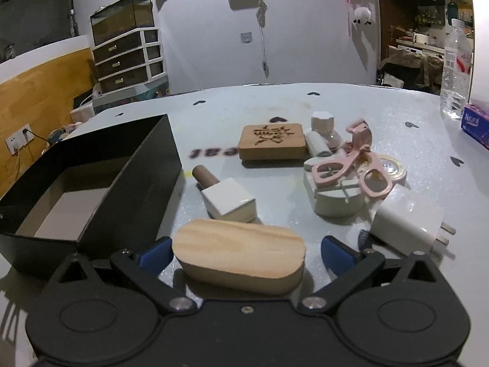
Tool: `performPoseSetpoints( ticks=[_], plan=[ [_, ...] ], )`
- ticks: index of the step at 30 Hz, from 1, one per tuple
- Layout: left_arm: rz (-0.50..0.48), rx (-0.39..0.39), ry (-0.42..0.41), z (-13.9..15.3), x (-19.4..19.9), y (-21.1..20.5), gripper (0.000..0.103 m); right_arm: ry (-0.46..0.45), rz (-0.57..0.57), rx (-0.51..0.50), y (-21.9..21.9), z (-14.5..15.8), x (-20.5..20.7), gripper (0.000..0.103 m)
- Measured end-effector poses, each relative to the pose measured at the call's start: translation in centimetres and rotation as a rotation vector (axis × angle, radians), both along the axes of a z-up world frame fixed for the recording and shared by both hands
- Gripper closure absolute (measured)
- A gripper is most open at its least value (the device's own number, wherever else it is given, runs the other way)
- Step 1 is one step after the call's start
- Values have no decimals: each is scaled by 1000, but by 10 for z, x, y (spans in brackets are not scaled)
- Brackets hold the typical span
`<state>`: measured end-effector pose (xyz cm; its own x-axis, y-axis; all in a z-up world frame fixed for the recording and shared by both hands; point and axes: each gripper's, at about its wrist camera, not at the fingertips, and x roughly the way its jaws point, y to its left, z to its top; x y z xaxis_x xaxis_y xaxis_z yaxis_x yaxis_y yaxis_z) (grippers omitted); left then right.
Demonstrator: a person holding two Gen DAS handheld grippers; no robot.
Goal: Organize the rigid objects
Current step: 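Grasp the light wooden oval block with the right gripper, then carry the wooden block into the black box and open the right gripper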
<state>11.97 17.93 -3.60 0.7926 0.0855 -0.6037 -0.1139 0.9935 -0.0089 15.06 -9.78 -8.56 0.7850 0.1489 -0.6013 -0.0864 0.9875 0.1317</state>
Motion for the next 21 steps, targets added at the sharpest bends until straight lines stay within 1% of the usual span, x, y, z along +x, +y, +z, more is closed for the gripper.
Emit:
performPoseSetpoints(
  ticks=[1,2,3,9,11,13,15,17,19,21],
  plan=[
    [-1,7,-3,0,0,-1,100,1,3,3,-2,0,0,2],
    [-3,14,-5,0,-1,-2,100,0,4,6,-4,0,-1,7],
    [-3,15,-7,0,0,-1,100,-3,6,10,-7,1,-2,16],
    [-9,-2,-11,-1,-1,1,101,16,5,5,-23,11,-7,16],
    [-18,3,-9,0,-1,1,101,-22,13,-12,-25,24,-11,16],
    [-28,6,-7,0,0,2,101,-78,37,-36,-23,43,-15,16],
    [-42,10,-3,0,1,3,101,-134,72,-57,-14,62,-15,16],
    [-55,15,2,1,2,3,101,-163,119,-61,-2,76,-12,16],
    [-71,18,6,1,3,4,101,-164,174,-46,14,89,-2,16],
    [-92,21,7,1,3,4,100,-143,227,-12,31,97,10,16]
  ],
)
